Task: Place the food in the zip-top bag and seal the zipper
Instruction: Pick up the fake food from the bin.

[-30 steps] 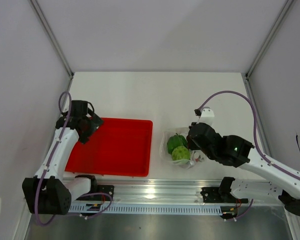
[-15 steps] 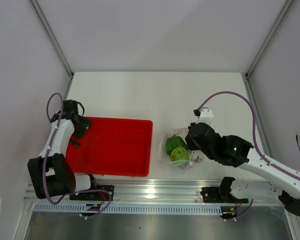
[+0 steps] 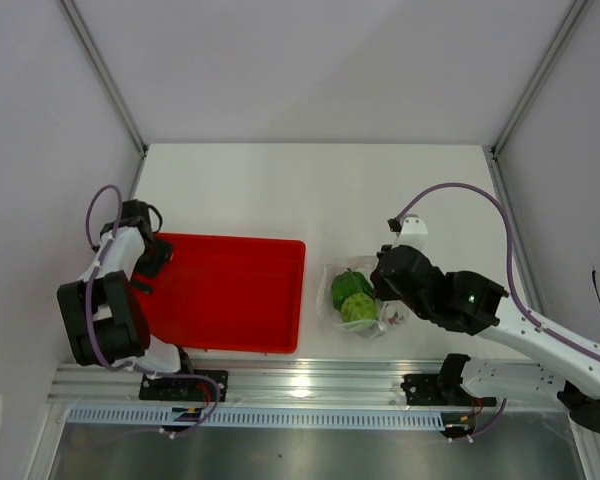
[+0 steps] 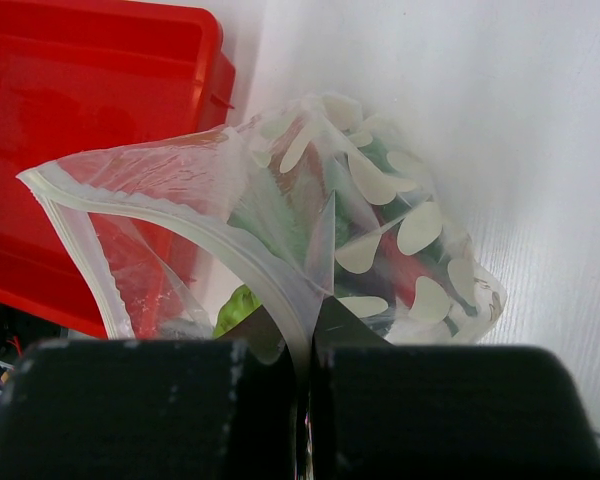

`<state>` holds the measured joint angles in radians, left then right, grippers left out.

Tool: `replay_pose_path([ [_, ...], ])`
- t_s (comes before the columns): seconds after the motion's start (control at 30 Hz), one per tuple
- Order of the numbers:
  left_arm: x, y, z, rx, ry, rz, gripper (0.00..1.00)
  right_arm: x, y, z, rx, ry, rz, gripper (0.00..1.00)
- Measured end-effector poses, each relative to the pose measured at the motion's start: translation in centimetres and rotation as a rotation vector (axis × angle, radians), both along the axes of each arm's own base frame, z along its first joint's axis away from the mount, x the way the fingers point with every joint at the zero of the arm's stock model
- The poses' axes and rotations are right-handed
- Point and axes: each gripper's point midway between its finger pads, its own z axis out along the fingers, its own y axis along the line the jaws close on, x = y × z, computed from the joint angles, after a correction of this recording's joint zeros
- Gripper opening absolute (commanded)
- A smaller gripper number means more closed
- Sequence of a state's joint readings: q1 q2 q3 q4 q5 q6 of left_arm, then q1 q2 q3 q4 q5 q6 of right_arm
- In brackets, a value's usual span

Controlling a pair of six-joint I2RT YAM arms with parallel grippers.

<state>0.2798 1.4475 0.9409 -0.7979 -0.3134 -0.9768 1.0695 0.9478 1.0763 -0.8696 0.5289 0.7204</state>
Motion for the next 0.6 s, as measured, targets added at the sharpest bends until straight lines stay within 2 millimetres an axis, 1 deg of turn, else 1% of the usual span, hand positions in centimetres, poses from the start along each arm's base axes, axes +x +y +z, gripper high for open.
replay_pose_path([
  [0.1,0.5,0.8,-0.7,0.001,0.036,0.015,0.92,0.0,0.0,0.0,-0.001,0.000,0.000,0.00],
  [0.23,1.9,1.3,-0.7,0.008,0.032,0.004,0.92,0.0,0.0,-0.1,-0.002,-0.001,0.000,0.00],
  [0.6,3.5,1.2,-0.7,-0.025,-0.039,-0.033,0.91,0.3,-0.2,-0.3,-0.013,-0.003,-0.004,0.00],
])
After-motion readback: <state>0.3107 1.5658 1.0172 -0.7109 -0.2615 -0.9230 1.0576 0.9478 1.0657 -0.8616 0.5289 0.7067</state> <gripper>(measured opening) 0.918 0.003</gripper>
